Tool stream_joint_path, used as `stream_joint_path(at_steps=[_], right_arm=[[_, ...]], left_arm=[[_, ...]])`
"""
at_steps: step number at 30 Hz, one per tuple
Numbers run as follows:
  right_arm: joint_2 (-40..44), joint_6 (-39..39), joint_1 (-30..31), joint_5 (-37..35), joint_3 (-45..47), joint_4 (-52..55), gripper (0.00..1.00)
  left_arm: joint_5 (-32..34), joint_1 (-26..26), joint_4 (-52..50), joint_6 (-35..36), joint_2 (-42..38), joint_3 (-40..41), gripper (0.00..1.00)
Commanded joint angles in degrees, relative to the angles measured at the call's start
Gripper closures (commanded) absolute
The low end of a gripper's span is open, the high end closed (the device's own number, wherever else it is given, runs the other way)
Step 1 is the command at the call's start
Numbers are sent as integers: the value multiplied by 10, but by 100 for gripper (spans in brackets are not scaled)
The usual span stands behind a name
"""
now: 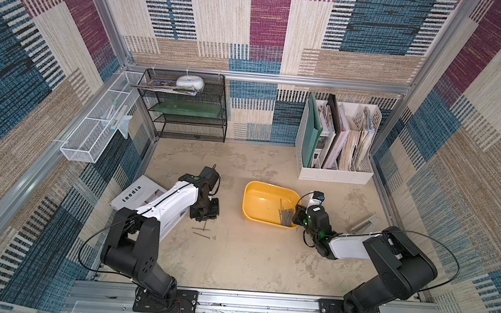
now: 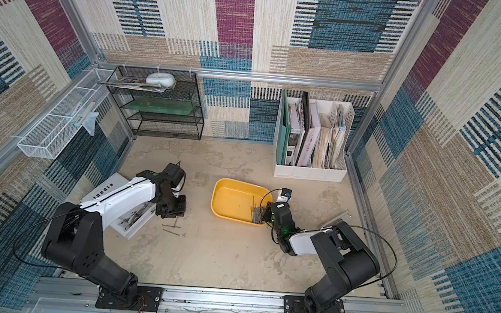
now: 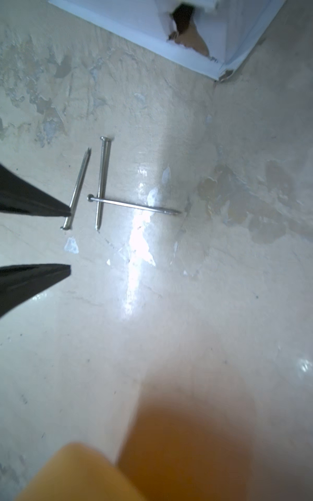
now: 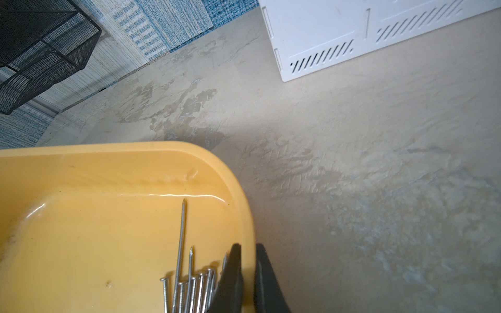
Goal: Put the nails on the desktop into the storage box
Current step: Pick up the nail from the center of the board.
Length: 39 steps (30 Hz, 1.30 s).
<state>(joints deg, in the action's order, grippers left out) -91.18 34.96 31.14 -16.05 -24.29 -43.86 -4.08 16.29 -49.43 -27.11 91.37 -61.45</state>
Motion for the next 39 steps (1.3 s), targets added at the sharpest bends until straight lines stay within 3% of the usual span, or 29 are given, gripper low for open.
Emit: stream_joint_path(at_steps=[1, 16, 18, 22, 27, 32, 39], right_arm=[[-2, -13, 0, -3, -4, 20, 100], [-12, -20, 0, 6, -13, 22, 100], [-14, -21, 0, 6, -14, 23, 100], [-14, -22, 0, 7, -13, 23, 100], [-14, -23, 1, 8, -15, 23, 100], [-13, -26, 0, 7, -15, 26, 100], [-14, -25, 1, 5, -16, 27, 100]], left_arm=[[29, -6, -1, 15, 14, 13, 68], [55, -11, 30, 18, 101, 11, 68], [54, -13, 32, 19, 111, 8, 75], [50, -13, 35, 20, 130, 2, 97], [44, -13, 34, 24, 133, -7, 100], [26, -11, 8, 30, 98, -25, 100], [10, 19, -94, 37, -37, -103, 100]])
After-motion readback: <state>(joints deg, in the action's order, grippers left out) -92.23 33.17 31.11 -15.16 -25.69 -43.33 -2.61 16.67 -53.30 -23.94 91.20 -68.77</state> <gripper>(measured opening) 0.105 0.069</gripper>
